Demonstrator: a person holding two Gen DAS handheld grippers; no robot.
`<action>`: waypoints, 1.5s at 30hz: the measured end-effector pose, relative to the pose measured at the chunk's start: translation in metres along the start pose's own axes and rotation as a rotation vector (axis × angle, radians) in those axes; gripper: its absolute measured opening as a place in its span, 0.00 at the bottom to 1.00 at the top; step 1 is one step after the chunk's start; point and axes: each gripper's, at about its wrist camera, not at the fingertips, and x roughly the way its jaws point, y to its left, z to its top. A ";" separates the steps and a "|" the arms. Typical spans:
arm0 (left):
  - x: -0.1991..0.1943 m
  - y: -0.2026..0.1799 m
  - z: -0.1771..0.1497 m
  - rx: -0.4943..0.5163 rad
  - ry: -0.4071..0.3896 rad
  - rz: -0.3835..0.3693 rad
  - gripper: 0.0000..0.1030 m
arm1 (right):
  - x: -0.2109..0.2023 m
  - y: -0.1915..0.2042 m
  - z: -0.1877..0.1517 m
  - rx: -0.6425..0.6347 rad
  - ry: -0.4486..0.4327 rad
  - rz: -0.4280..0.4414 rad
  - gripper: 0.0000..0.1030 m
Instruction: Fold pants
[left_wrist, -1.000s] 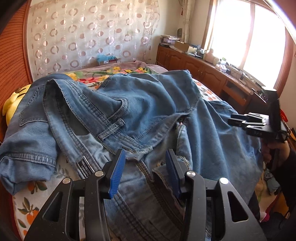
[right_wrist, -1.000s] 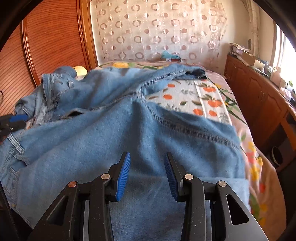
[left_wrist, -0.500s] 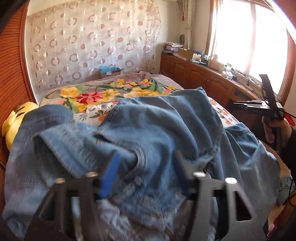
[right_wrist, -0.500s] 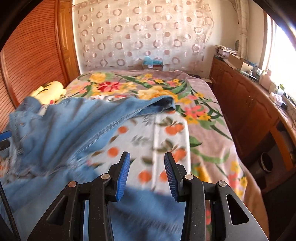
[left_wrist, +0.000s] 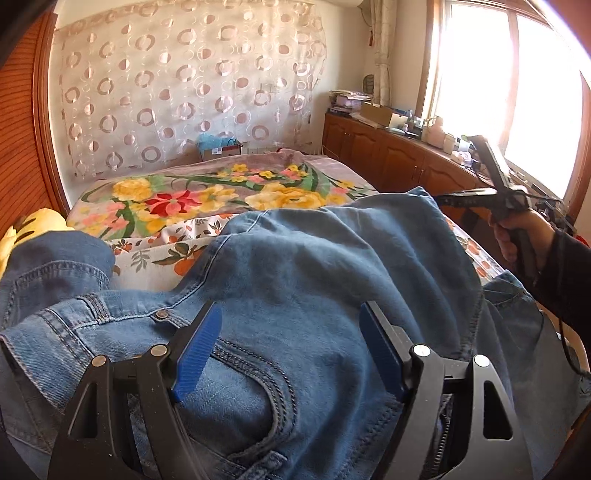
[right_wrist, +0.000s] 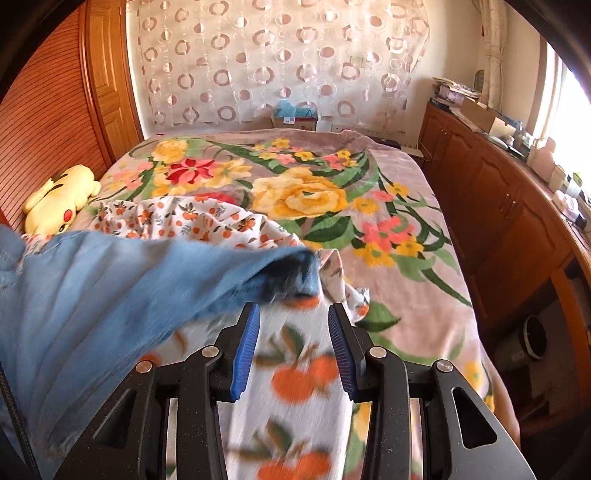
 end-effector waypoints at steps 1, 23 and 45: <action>0.001 -0.001 0.001 -0.002 0.000 0.004 0.75 | 0.006 -0.003 0.004 -0.001 0.007 0.001 0.39; -0.009 0.003 -0.009 -0.032 -0.049 -0.024 0.75 | -0.055 -0.024 0.014 0.016 -0.215 0.059 0.07; -0.069 0.004 -0.017 0.007 -0.047 0.019 0.75 | -0.147 -0.095 -0.189 0.131 -0.026 -0.149 0.15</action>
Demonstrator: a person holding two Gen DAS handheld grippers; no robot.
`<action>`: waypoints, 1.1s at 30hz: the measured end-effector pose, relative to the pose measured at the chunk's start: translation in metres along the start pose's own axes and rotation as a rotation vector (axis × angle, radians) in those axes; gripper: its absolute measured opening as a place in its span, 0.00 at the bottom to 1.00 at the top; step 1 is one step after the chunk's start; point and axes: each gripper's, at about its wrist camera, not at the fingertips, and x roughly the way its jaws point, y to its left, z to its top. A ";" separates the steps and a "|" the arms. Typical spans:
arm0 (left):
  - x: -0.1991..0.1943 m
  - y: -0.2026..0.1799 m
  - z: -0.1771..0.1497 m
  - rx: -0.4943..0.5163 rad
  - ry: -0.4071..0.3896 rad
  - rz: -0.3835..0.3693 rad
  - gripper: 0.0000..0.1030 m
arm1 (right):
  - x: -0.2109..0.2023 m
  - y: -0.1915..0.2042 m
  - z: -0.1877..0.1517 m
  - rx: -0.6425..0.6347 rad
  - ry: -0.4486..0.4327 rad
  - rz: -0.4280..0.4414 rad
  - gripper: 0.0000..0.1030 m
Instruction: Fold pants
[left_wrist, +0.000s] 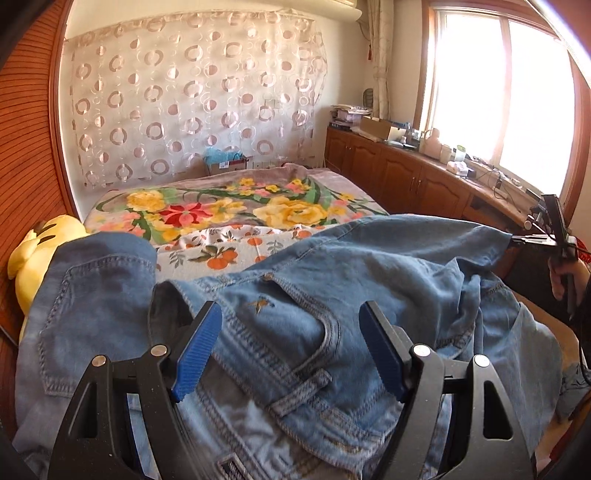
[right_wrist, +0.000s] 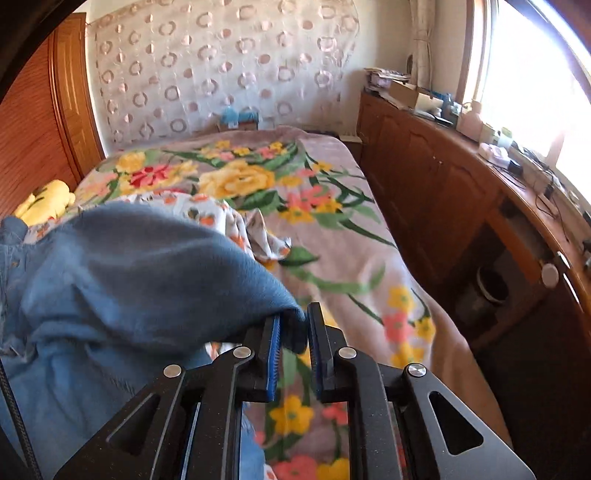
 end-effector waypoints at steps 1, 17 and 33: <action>-0.002 -0.002 -0.002 0.000 0.005 0.004 0.75 | -0.004 -0.001 -0.005 0.003 0.001 0.008 0.18; -0.018 -0.017 -0.049 -0.011 0.095 0.016 0.75 | -0.054 0.103 -0.036 -0.055 -0.073 0.196 0.40; -0.034 -0.039 -0.094 -0.017 0.182 -0.007 0.75 | -0.012 0.174 -0.072 -0.132 -0.018 0.236 0.40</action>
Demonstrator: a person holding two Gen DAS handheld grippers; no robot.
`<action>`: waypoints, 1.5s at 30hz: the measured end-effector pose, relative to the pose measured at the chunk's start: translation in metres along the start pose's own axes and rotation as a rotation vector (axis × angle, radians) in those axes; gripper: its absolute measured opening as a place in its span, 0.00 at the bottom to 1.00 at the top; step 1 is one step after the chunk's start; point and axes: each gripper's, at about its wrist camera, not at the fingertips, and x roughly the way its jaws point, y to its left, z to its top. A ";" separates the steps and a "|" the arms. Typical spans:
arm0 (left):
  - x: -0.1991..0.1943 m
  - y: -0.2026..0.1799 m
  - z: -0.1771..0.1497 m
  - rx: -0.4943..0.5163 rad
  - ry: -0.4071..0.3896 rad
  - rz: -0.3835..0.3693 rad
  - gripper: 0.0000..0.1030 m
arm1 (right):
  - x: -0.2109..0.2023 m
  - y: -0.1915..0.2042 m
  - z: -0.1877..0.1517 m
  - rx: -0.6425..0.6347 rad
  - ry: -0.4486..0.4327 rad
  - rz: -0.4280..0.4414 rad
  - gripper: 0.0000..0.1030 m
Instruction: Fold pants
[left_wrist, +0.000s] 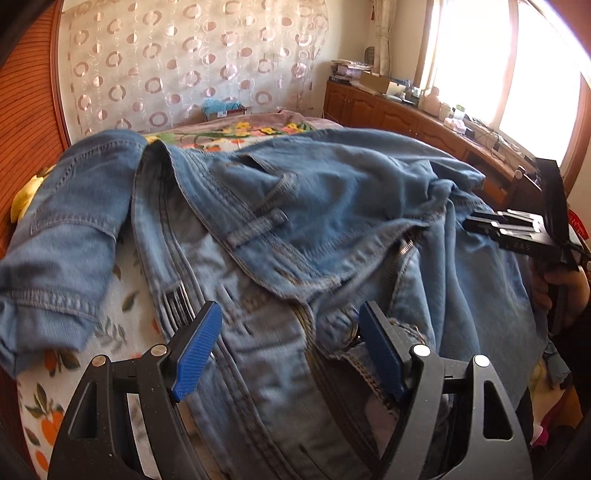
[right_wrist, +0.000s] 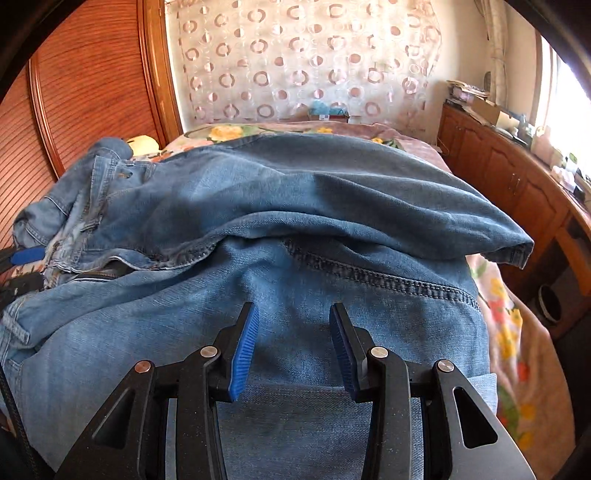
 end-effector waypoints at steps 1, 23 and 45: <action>-0.001 -0.003 -0.003 0.002 0.006 0.001 0.75 | 0.001 0.001 0.002 0.005 -0.003 0.000 0.40; 0.006 -0.031 -0.017 0.046 0.074 -0.087 0.43 | 0.002 0.008 0.008 0.026 0.023 -0.032 0.40; -0.015 -0.029 -0.014 0.013 0.027 -0.168 0.14 | 0.001 0.005 0.007 0.025 0.023 -0.038 0.40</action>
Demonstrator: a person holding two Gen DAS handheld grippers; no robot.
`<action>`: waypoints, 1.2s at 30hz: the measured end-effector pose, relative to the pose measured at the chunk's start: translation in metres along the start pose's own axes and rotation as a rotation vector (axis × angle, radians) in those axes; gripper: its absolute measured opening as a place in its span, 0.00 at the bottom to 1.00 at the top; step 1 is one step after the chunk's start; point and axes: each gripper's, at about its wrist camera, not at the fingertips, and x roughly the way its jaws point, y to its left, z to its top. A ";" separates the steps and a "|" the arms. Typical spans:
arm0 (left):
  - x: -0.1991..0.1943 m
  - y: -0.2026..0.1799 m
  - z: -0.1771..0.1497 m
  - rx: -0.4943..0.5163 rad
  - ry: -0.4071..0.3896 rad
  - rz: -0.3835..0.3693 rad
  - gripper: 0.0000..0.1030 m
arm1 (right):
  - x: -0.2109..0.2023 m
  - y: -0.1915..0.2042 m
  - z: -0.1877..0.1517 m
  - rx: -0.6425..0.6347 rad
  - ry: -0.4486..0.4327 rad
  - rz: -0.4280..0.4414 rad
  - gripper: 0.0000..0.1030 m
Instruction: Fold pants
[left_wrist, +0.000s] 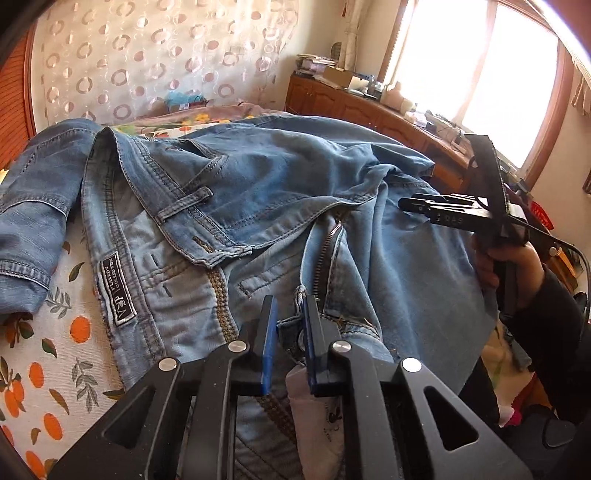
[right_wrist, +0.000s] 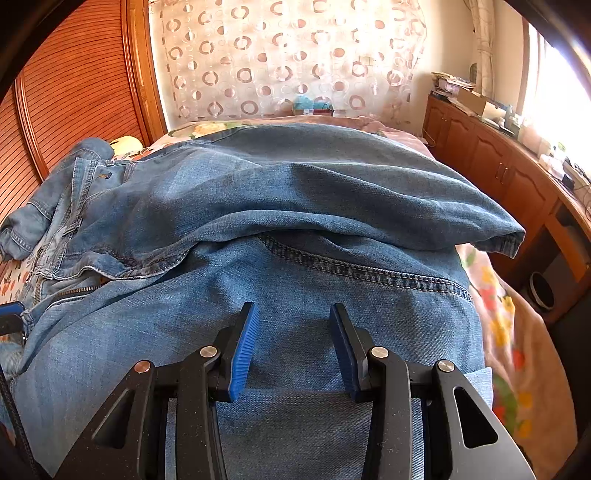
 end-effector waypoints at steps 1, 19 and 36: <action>-0.001 -0.002 -0.001 0.004 -0.002 0.003 0.14 | 0.000 0.000 0.000 0.000 0.000 0.000 0.40; -0.027 0.040 0.026 0.035 -0.107 0.220 0.12 | -0.006 0.004 -0.001 -0.017 -0.021 0.007 0.40; -0.005 0.077 0.026 -0.062 -0.058 0.234 0.40 | -0.007 0.009 -0.009 -0.073 -0.004 -0.003 0.40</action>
